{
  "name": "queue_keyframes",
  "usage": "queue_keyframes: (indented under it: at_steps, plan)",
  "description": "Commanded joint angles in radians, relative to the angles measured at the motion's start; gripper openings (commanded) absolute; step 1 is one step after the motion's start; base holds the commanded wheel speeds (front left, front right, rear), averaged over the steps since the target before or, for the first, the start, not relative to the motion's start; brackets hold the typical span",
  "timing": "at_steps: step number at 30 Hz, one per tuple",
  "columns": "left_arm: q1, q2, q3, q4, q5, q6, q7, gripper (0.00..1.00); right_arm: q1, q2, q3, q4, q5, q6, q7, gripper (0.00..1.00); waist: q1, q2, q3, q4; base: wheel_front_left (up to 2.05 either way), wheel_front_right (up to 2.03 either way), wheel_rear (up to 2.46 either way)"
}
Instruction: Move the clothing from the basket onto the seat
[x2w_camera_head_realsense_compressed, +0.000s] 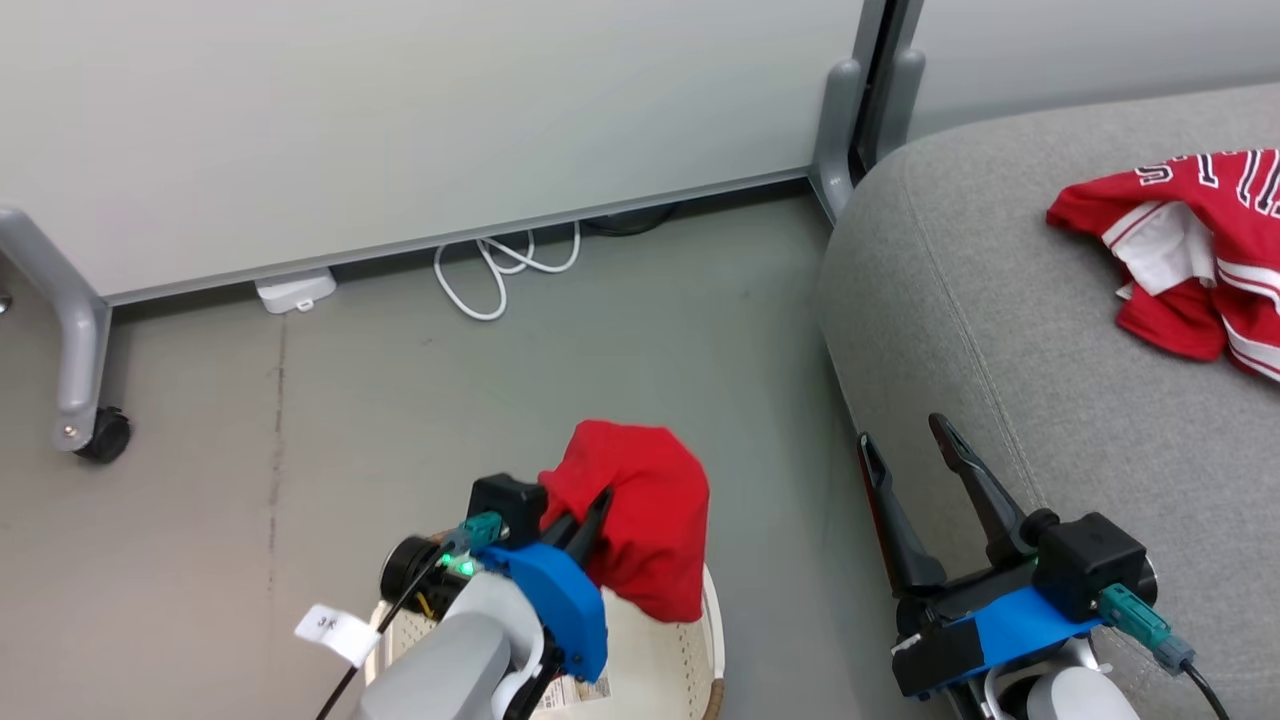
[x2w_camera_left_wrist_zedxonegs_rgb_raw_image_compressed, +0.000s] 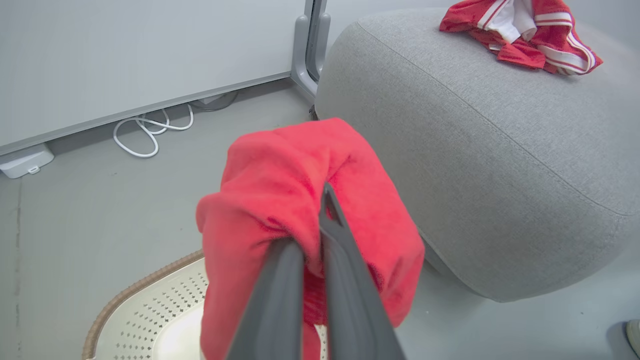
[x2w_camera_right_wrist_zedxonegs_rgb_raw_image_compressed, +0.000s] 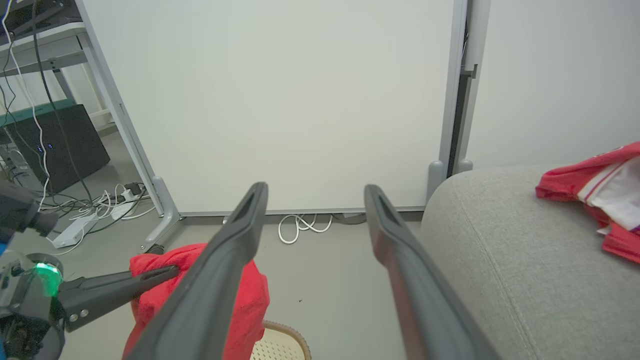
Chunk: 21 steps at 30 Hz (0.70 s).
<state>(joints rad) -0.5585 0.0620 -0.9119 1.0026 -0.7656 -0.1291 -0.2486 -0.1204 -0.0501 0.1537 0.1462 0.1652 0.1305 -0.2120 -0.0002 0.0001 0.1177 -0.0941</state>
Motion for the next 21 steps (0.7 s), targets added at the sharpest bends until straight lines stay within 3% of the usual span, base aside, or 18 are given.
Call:
queue_keyframes:
  at_steps: [1, 21]
  plan:
    - [-0.029, 0.007, -0.006, -0.019, 0.000, -0.002, -0.008, 0.00, 0.017, -0.001, 0.000, -0.006, 0.000, 0.001, 0.007, 1.00, 0.0002, -0.0001, -0.019, 0.017, 0.00, 0.00, 0.00]
    - [-0.232, -0.005, -0.114, -0.172, -0.065, -0.002, 0.015, 0.00, 0.072, -0.001, 0.025, -0.013, 0.002, 0.001, 0.059, 1.00, 0.0002, -0.0001, -0.112, 0.070, 0.00, 0.00, 0.00]
